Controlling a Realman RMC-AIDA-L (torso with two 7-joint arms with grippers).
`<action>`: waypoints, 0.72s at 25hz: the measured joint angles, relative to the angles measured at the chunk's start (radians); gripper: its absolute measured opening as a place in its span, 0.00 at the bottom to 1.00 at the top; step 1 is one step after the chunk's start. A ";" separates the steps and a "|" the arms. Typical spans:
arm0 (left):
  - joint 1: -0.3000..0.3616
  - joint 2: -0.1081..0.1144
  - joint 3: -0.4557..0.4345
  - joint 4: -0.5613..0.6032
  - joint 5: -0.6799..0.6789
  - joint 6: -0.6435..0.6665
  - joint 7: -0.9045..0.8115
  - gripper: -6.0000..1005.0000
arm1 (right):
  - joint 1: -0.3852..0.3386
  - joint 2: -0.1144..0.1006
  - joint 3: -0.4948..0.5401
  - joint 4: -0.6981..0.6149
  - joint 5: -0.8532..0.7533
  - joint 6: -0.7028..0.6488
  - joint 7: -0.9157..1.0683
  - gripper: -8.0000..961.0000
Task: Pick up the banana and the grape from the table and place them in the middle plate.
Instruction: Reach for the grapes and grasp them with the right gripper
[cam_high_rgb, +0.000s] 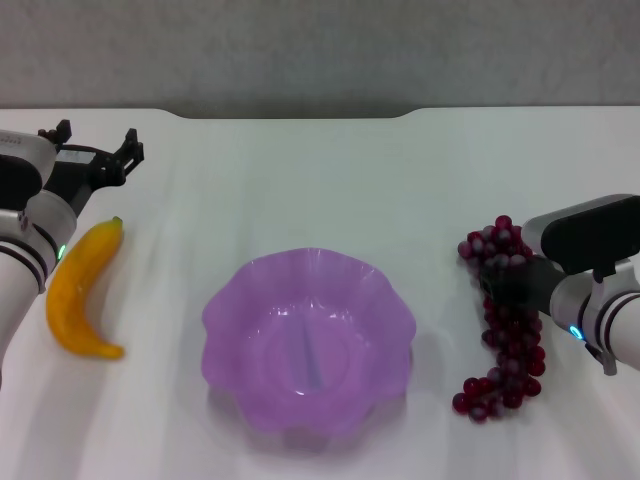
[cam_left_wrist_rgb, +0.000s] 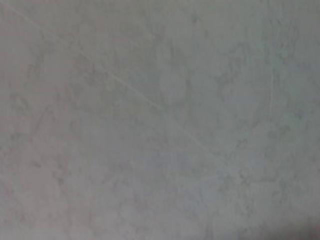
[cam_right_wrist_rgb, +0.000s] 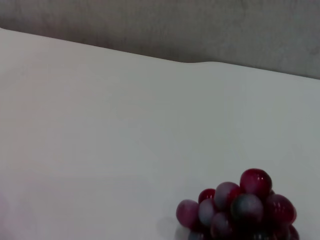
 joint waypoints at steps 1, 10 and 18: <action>0.000 0.000 0.000 0.000 0.000 0.000 0.000 0.89 | 0.000 0.000 0.000 0.000 0.000 -0.002 0.000 0.47; 0.000 0.000 0.000 -0.001 0.000 0.000 0.000 0.89 | -0.001 0.000 -0.004 -0.002 0.000 -0.025 -0.001 0.45; 0.000 0.000 0.000 -0.001 0.000 0.000 0.000 0.89 | -0.011 0.002 -0.038 -0.012 0.000 -0.092 0.000 0.40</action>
